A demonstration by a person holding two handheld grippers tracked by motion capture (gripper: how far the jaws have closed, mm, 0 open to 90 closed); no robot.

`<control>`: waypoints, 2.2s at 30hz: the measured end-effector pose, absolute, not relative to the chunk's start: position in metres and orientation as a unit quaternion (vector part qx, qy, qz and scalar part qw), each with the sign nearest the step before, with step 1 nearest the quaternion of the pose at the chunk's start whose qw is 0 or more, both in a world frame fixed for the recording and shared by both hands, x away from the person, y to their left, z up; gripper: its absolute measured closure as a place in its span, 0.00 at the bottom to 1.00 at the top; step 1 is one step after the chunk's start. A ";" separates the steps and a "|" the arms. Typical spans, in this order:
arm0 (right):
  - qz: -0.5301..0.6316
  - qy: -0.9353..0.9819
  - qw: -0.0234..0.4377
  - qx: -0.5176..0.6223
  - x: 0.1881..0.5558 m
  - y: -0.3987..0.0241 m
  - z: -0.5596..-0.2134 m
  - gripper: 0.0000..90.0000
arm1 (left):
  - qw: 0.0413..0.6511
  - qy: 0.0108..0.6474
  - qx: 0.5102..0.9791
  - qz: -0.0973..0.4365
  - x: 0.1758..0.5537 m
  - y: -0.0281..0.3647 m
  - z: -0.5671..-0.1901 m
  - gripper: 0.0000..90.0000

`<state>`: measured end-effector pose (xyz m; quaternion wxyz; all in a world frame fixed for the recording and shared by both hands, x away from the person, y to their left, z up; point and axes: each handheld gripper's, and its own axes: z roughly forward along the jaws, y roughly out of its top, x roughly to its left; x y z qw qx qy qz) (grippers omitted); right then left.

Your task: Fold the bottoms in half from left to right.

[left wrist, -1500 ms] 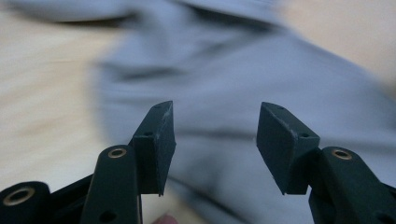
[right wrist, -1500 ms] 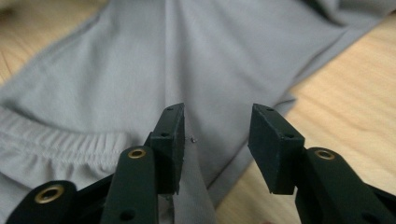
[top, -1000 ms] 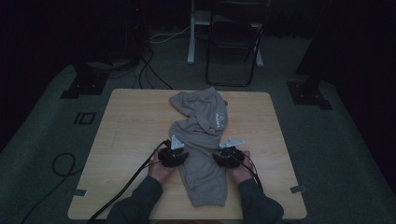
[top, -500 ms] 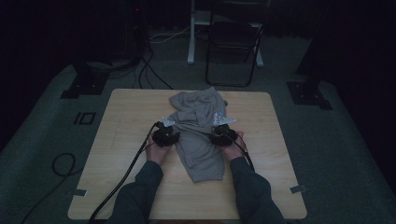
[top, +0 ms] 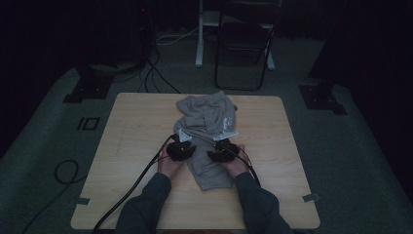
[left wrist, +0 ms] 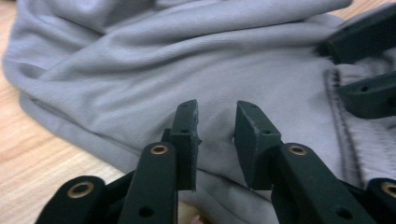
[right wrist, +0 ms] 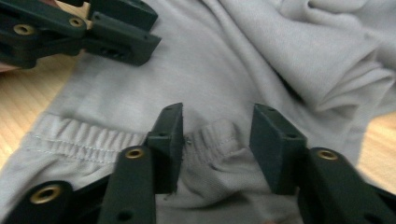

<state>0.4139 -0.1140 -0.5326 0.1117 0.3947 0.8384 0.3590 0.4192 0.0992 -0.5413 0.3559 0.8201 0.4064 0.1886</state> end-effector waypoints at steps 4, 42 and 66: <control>0.356 0.849 0.106 0.376 0.400 -0.121 -0.526 0.89 | 0.350 0.419 0.814 0.200 0.424 0.104 -0.541 0.83; 0.392 0.812 0.160 0.402 0.377 -0.141 -0.526 0.65 | 0.344 0.434 0.813 0.181 0.399 0.107 -0.538 0.58; 0.368 0.855 0.101 0.350 0.321 -0.142 -0.519 0.69 | 0.388 0.367 0.835 0.137 0.326 0.118 -0.519 0.64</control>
